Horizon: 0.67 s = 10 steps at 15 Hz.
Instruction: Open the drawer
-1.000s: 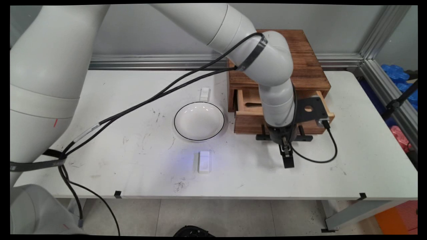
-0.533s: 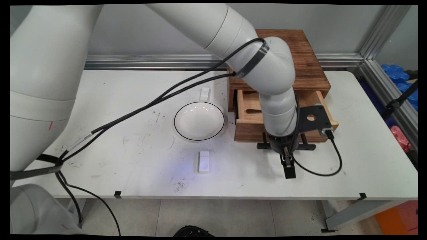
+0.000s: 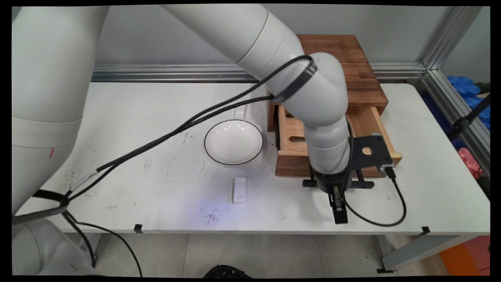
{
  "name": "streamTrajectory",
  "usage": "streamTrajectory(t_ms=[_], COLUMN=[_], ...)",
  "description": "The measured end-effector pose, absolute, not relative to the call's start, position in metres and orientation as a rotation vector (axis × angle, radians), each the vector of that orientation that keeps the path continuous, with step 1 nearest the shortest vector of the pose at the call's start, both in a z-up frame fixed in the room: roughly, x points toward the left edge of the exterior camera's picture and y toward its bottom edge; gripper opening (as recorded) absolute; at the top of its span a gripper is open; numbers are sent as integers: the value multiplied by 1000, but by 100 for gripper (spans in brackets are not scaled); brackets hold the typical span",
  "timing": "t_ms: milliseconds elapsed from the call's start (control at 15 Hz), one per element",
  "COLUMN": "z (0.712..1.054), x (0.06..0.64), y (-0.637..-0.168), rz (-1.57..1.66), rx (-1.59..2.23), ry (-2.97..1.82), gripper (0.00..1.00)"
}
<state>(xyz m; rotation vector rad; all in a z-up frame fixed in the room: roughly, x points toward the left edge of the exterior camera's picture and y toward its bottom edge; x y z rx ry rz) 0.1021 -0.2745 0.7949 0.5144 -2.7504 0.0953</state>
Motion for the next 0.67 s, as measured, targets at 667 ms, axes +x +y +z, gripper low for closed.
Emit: streamTrajectory(t_ms=[667], z=[798], x=[92], y=[-226], rz=[86], rx=[537], ry=[-2735], gripper=[100])
